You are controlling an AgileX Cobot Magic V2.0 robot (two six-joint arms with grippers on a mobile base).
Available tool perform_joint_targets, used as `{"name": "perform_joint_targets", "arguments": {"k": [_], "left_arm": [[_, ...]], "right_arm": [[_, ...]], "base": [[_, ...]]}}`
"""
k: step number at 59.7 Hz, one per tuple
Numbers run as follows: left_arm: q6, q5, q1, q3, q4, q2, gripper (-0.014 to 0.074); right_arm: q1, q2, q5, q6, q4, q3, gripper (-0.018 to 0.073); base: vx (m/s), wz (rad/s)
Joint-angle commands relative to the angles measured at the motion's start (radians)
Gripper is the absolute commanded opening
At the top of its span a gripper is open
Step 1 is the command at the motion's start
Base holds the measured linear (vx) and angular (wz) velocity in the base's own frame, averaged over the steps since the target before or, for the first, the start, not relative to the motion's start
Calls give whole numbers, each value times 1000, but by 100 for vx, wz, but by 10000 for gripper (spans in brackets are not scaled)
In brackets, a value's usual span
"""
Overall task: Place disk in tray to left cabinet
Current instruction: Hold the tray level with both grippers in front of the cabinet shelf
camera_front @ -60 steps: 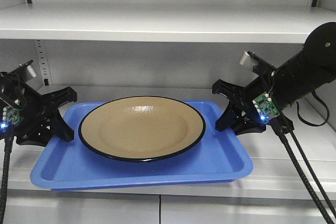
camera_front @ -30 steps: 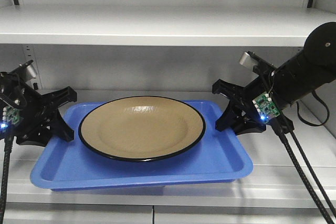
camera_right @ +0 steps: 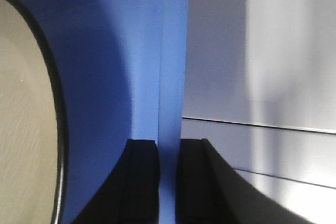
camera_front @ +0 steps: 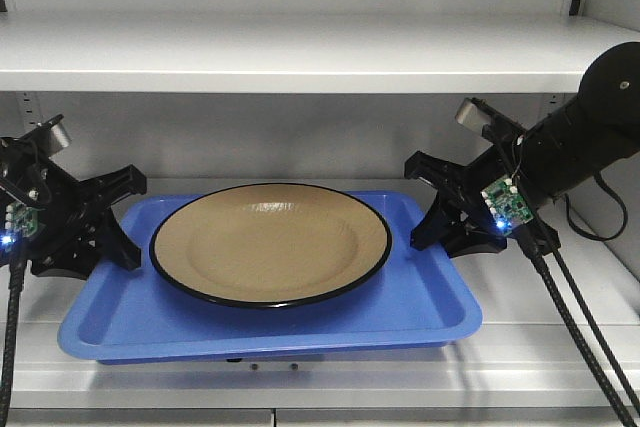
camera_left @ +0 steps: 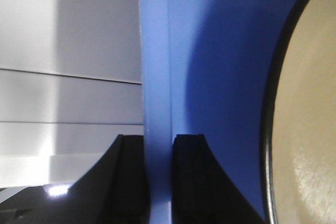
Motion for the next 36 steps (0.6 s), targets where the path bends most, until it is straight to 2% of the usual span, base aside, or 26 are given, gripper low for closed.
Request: {"name": "perform_joint_targets", "arguments": {"k": [1, 36], "left_arm": [[-17, -53, -32, -39, -210, -56, 0], [-17, -53, -32, -39, -210, -56, 0]], "right_arm": [[27, -59, 5, -3, 198, -36, -4], [27, -59, 5, -3, 198, -36, -4]], "base": [[2, -5], [0, 0]]}}
